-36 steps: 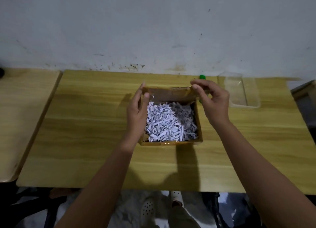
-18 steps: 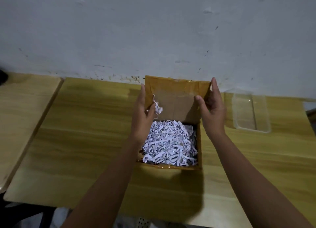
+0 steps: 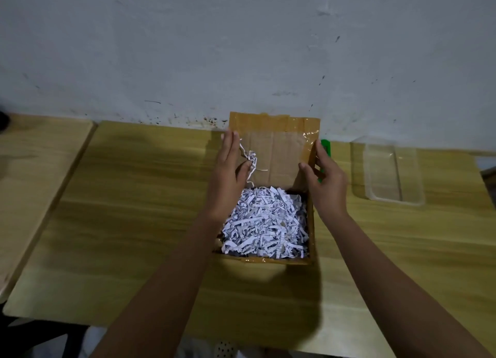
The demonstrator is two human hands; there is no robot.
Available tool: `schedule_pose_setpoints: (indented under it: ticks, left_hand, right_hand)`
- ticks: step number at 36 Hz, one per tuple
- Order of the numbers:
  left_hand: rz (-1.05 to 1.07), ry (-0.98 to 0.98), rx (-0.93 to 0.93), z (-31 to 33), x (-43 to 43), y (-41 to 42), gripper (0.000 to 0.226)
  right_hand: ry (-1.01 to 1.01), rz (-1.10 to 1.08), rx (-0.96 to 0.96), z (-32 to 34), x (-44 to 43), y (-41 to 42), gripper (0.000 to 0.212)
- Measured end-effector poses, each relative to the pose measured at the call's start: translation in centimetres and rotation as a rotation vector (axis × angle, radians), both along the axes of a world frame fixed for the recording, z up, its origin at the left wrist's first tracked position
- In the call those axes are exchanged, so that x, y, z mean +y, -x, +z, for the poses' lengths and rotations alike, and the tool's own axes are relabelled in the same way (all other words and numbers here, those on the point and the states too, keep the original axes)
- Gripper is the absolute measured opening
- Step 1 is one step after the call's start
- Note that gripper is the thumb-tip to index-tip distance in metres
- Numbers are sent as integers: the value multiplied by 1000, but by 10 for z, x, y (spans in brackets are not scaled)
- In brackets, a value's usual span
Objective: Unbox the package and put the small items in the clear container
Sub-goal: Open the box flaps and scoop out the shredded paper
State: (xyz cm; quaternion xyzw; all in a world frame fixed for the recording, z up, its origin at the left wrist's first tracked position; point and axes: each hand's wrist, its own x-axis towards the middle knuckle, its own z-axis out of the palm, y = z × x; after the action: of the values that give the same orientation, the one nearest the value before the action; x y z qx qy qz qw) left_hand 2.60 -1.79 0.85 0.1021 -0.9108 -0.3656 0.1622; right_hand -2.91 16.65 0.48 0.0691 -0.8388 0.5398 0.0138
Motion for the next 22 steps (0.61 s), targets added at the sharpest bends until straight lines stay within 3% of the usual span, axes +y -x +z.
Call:
schedule_pose_setpoints:
  ticks: [12,15,19,22]
  left_hand:
    - [-105,96,129,-10,-8,-4,43]
    - [-121,138,76,-9,-6,-12,44]
    - [-212,321,-139,-8,4,-27,48]
    - [-234,271,-212,-5,11,-41,46]
  right_hand:
    - [-39,-53,16,1,-9,-11,56]
    - [-94,-55,34,0,-10,-15,58]
    - [-207,-15,47,-4,-13,-22,58]
    - [-257,-1,18,-6,-12,-30,58]
